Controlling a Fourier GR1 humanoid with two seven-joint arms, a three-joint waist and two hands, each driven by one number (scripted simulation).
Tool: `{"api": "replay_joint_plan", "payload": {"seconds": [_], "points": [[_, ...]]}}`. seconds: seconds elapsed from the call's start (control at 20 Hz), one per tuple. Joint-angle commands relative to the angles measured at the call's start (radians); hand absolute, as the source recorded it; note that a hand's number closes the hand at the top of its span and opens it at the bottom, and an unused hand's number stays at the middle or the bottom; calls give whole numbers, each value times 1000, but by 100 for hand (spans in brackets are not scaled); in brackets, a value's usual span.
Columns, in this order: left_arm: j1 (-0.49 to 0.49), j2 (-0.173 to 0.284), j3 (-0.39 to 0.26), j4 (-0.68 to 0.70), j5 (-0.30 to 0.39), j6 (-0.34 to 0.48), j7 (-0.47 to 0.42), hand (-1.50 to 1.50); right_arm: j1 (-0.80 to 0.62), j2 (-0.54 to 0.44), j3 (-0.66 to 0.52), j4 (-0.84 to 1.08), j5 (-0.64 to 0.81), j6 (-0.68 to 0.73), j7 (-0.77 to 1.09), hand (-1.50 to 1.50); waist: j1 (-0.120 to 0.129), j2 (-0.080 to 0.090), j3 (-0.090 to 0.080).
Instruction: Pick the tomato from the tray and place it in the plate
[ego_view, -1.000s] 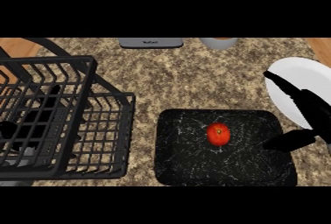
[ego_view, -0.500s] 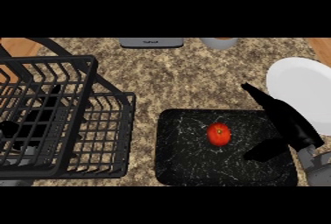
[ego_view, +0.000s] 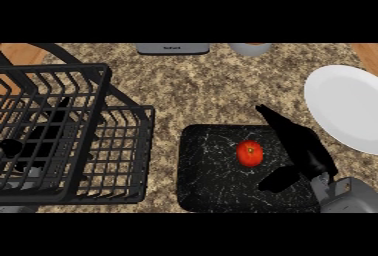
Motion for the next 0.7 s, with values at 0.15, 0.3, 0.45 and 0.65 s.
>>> {"api": "replay_joint_plan", "payload": {"seconds": [0.15,0.3,0.45,0.65], "points": [[60,-201,-87,-4,46,36,88,0,-16,9,42,34,97,-3,74,-150,-8,14,-35],[65,-186,-87,13,64,-4,74,0,-11,60,74,59,139,-37,91,-150,-7,17,-35],[64,-169,-79,4,71,-5,78,0,-50,71,62,101,135,-12,97,-150,7,18,-35],[56,-179,-96,-5,61,16,100,0,-45,95,76,117,131,0,96,-150,1,17,-34]]}}
